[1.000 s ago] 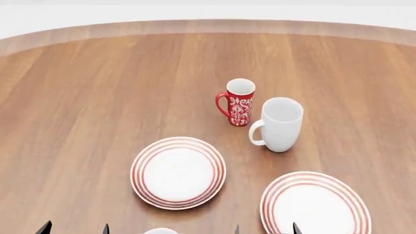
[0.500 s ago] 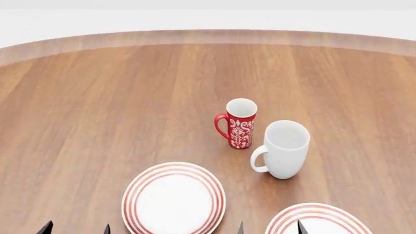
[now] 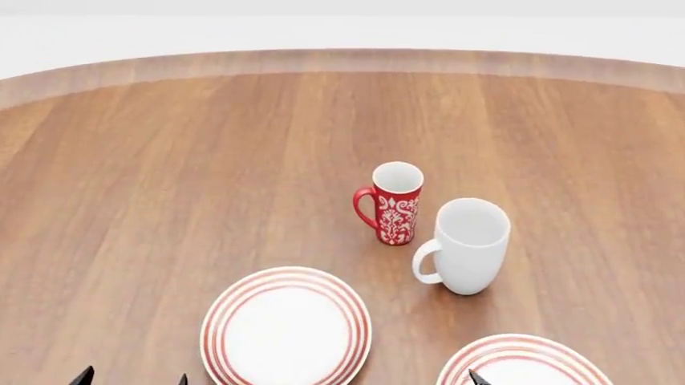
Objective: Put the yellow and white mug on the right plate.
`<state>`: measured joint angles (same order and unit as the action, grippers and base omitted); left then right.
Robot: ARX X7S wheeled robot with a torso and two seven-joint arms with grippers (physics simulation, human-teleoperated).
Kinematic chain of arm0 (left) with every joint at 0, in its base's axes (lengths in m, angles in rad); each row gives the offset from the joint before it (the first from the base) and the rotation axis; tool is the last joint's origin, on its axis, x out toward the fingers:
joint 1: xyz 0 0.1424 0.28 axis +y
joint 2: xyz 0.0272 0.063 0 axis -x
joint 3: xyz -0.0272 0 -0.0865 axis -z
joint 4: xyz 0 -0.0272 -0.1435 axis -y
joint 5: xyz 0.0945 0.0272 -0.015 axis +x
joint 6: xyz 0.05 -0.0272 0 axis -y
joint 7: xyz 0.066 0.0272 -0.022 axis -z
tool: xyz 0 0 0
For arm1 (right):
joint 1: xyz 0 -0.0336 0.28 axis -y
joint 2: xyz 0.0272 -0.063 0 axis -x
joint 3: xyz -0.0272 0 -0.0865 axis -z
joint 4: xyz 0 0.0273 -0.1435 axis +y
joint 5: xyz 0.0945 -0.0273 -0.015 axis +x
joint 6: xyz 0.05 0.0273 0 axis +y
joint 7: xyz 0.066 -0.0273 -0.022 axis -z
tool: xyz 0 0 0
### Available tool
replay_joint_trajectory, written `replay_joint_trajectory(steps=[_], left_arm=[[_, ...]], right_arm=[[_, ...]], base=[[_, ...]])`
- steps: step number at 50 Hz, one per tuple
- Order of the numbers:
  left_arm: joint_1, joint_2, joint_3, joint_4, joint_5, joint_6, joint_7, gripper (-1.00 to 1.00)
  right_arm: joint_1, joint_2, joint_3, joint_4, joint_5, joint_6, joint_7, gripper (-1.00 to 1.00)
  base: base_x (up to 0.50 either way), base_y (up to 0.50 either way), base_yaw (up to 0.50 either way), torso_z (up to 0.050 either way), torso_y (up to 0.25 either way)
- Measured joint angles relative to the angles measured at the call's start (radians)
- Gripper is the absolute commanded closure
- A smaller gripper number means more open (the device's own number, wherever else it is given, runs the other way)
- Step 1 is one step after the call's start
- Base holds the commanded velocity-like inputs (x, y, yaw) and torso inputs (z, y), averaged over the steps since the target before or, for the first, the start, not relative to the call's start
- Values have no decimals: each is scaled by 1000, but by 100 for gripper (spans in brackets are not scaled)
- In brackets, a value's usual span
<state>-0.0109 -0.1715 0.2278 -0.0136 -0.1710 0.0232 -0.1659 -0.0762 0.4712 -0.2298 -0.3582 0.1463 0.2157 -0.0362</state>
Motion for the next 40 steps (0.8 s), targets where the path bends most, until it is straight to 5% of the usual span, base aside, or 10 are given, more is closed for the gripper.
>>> replay_joint_trajectory(steps=[16,40], left_arm=[[0,-8,10,1,-6,3,-7,-100],[-3,-17,24,-5,-16,6,-17,-100]], right_arm=[[-72,129,-70,-72,18,21,-143,-100],[-111,171,-124,-101,43,-4,-224,-100]], base=[[0,0,0,0,0],[0,0,0,0,0]])
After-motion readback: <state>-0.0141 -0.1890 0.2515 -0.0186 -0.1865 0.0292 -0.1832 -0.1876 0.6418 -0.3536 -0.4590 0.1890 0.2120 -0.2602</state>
